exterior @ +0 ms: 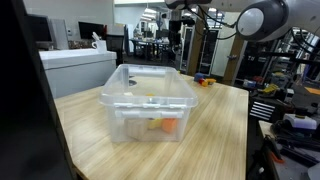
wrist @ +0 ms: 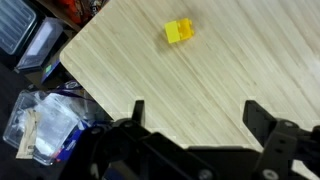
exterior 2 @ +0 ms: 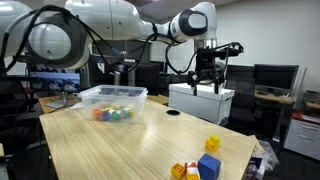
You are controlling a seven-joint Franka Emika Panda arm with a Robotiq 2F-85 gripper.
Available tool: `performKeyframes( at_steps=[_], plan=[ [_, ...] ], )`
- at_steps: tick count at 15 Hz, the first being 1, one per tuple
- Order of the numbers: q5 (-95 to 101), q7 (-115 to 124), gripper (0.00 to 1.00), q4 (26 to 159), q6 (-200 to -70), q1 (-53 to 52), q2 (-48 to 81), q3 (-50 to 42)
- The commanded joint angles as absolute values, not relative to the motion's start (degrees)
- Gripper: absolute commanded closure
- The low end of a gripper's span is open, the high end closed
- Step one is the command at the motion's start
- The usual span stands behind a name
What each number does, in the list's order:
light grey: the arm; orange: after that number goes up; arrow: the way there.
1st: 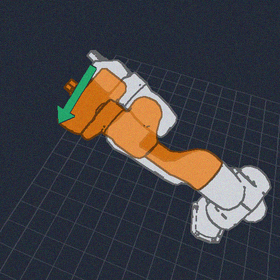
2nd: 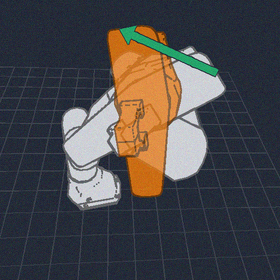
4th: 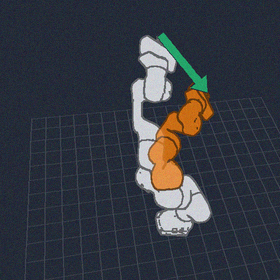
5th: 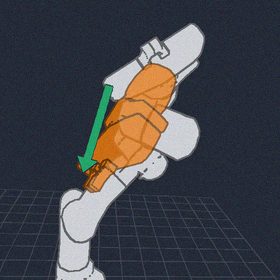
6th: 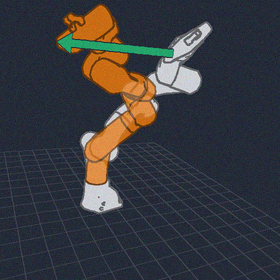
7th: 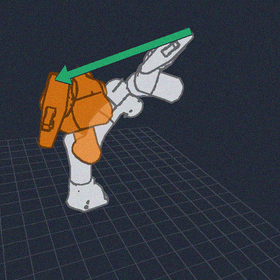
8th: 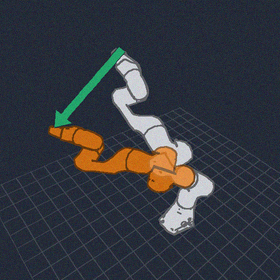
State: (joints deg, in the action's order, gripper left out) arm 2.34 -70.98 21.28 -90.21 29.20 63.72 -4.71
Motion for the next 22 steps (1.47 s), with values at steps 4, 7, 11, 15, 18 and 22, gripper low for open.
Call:
performKeyframes(
  at_steps=[4,7,11,15,18,22],
  plan=[
    [0.22,-49.67,0.0,22.4,-84.8,29.24,59.28,-3.87],
    [0.47,-40.37,0.0,22.38,-81.21,29.75,57.5,-4.14],
    [0.69,-27.94,0.0,22.46,-80.08,30.95,57.62,-4.54],
    [0.88,-19.15,0.0,21.49,-81.56,32.05,59.89,-4.88],
    [1.7,-18.53,0.0,21.51,-82.86,32.21,62.34,-5.23],
    [1.88,-17.97,0.0,21.49,-84.46,32.27,65.83,-5.76]
  ],
)
